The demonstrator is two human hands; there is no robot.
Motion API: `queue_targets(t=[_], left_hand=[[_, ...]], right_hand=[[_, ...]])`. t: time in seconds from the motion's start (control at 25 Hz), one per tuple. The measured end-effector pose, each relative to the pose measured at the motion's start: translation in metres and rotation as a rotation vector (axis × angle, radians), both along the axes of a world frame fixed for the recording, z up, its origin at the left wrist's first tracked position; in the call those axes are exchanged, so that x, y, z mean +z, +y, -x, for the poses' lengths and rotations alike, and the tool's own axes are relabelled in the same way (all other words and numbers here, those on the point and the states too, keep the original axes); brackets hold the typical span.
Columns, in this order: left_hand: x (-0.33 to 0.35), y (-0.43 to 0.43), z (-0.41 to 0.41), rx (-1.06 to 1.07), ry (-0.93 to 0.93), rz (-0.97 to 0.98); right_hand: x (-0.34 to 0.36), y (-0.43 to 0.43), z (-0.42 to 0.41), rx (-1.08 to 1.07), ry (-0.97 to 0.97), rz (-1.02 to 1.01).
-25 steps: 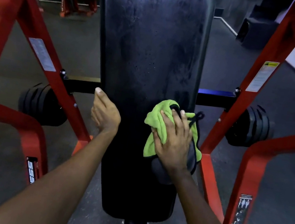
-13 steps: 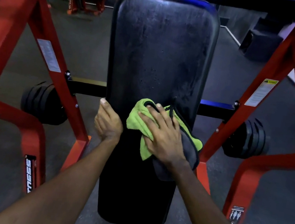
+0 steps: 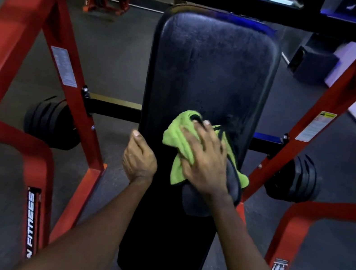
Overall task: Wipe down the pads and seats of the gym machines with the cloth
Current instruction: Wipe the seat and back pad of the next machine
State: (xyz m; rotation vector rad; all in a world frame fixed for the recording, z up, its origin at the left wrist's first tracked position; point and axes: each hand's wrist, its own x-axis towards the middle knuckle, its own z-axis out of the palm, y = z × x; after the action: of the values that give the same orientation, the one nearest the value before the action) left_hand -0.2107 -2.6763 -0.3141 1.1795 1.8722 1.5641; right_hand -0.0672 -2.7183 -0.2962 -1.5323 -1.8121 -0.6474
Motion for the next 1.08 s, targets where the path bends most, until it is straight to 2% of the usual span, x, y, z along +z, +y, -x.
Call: queue_targets(t=[0.12,0.2,0.24,0.44,0.52,0.64,0.68,0.84,0.88,1.0,1.08], left_hand=[[0.004,-0.002,0.000,-0.015,-0.018,-0.015],[0.003,-0.001,0.001,-0.020,-0.015,-0.041],[0.003,-0.001,0.001,-0.021,-0.018,-0.046],[0.009,-0.002,0.001,-0.043,-0.027,-0.024],[0.009,-0.005,0.002,-0.065,-0.017,-0.027],[0.009,-0.005,0.004,-0.092,-0.038,0.020],[0.008,-0.004,0.005,-0.099,-0.046,0.030],[0.008,-0.003,0.004,-0.097,-0.031,0.027],[0.006,-0.002,0.005,-0.104,-0.026,0.020],[0.006,-0.003,0.008,-0.158,-0.058,0.038],[0.010,-0.004,0.012,-0.215,-0.115,0.079]], right_hand=[[0.027,0.013,-0.006,-0.162,0.312,-0.116],[0.038,0.023,0.013,-0.230,0.422,-0.176],[0.041,0.026,0.022,-0.223,0.402,-0.170],[0.056,0.036,0.029,-0.047,0.072,-0.008],[0.074,0.044,0.012,-0.070,0.106,-0.047],[0.094,0.055,0.008,-0.169,0.294,-0.160],[0.092,0.055,0.016,-0.181,0.280,-0.164],[0.080,0.047,0.013,0.031,-0.068,-0.035],[0.086,0.049,0.004,0.013,-0.057,-0.056],[0.107,0.062,-0.003,-0.143,0.227,-0.161],[0.102,0.063,0.010,-0.182,0.265,-0.198]])
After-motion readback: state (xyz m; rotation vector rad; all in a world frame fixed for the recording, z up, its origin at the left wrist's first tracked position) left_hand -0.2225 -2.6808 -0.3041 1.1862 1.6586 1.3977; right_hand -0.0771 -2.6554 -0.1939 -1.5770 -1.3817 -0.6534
